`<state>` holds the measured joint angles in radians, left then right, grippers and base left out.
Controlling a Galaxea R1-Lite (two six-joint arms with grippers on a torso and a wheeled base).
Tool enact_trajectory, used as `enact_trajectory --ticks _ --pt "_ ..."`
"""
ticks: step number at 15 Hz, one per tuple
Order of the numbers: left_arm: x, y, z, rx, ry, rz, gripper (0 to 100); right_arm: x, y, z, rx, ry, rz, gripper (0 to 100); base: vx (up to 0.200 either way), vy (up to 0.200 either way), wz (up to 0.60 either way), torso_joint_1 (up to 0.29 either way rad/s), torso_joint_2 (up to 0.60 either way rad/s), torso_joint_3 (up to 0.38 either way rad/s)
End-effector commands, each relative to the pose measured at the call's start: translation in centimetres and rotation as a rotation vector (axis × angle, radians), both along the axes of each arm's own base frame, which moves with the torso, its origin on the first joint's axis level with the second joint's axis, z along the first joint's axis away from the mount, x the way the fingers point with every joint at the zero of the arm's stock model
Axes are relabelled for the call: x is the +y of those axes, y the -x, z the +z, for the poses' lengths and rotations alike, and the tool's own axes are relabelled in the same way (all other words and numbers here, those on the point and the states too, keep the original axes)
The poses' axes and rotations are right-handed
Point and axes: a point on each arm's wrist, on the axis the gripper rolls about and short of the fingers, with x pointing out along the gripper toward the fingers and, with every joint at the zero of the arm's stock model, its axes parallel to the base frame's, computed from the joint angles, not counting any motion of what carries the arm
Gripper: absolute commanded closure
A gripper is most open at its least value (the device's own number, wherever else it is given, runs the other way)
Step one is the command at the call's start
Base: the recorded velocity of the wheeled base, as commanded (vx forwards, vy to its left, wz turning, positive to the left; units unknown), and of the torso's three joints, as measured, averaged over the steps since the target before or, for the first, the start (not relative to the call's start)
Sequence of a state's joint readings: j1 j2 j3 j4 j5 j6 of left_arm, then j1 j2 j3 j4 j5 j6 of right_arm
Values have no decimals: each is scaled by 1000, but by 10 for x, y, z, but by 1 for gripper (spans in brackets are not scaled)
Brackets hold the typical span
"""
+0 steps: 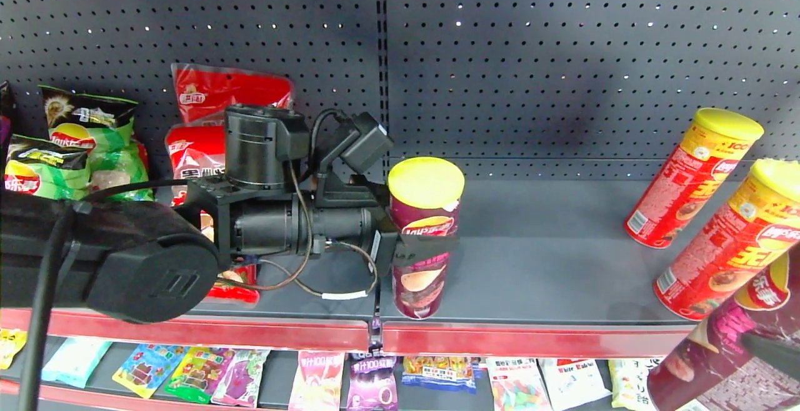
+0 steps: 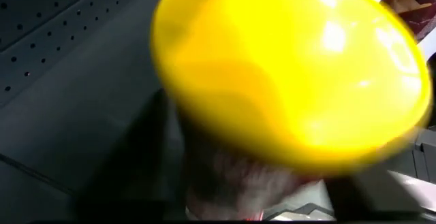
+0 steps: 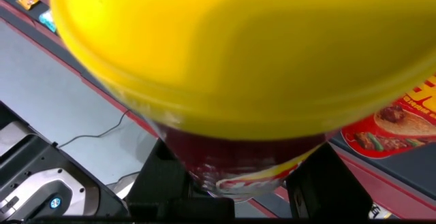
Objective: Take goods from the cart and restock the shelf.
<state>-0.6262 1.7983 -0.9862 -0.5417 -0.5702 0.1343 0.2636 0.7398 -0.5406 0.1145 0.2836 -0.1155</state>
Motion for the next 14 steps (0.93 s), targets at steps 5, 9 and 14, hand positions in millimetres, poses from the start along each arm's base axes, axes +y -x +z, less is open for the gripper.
enact_trajectory --ticks 5,9,14 --pt "19 15 -4 22 -18 26 0 17 -29 21 20 24 101 100 0 0 0 0 0 0" --pt "55 39 -9 48 -37 74 0 50 -105 38 -29 33 118 100 0 0 0 0 0 0" --pt "85 63 -15 69 -44 126 0 93 -156 55 -42 46 161 100 0 0 0 0 0 0"
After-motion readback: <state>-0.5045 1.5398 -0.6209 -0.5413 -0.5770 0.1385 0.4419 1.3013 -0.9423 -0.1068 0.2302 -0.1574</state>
